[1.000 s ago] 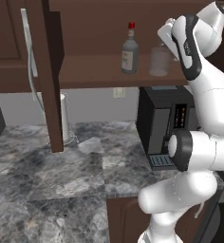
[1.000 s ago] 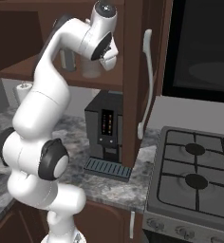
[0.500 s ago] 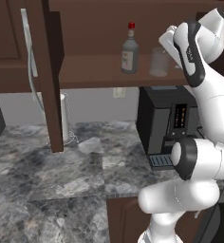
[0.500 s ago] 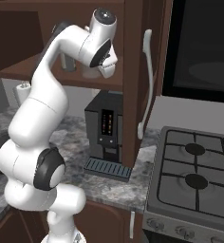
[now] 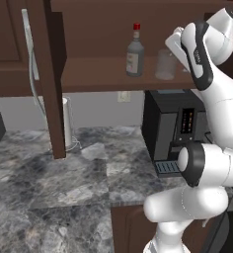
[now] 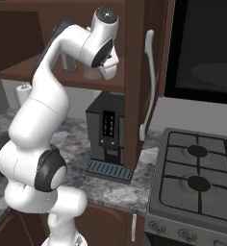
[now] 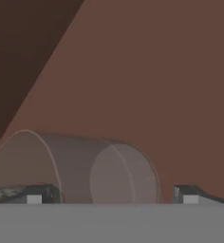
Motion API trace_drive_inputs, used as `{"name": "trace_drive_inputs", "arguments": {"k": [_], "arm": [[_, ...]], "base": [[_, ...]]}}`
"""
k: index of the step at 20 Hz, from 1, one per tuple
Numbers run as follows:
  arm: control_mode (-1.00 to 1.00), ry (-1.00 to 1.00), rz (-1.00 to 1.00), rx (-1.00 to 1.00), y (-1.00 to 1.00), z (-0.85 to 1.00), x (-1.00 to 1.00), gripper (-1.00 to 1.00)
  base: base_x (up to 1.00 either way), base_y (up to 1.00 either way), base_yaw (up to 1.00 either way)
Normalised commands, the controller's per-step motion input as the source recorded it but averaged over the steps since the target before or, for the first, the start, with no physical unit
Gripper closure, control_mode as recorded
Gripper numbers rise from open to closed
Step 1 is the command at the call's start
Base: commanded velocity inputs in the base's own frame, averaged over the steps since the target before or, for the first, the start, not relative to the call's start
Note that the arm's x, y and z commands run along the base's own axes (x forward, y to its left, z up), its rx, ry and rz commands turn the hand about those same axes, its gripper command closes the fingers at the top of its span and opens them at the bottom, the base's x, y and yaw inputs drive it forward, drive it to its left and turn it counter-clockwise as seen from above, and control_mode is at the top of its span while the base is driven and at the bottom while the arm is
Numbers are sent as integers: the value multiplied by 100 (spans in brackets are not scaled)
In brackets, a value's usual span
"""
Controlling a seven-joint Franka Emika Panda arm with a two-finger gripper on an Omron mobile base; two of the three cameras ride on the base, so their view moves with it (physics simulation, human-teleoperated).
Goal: There is a bowl on the dining counter. Grab a lemon wedge from the fridge and place it in the bowl. Then get the liquor bottle and glass cup from the cabinet and place them next to the bowl.
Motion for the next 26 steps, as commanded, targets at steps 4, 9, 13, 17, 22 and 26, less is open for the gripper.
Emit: {"name": "trace_drive_inputs", "arguments": {"k": [4, 9, 13, 17, 22, 26], "arm": [[-100, 11, 0, 0, 0, -42, 3, 100], [-100, 8, 0, 0, 0, -30, 7, 100], [-100, 2, 0, 0, 0, -17, 1, 100], [-100, 0, 0, 0, 3, -13, 0, 100], [-100, 0, 0, 0, 21, -9, -17, 100], [-100, -3, 0, 0, 34, 0, -68, 100]], "base": [[0, 0, 0], [0, 0, 0], [0, 0, 0], [0, 0, 0], [0, 0, 0], [0, 0, 0]]}}
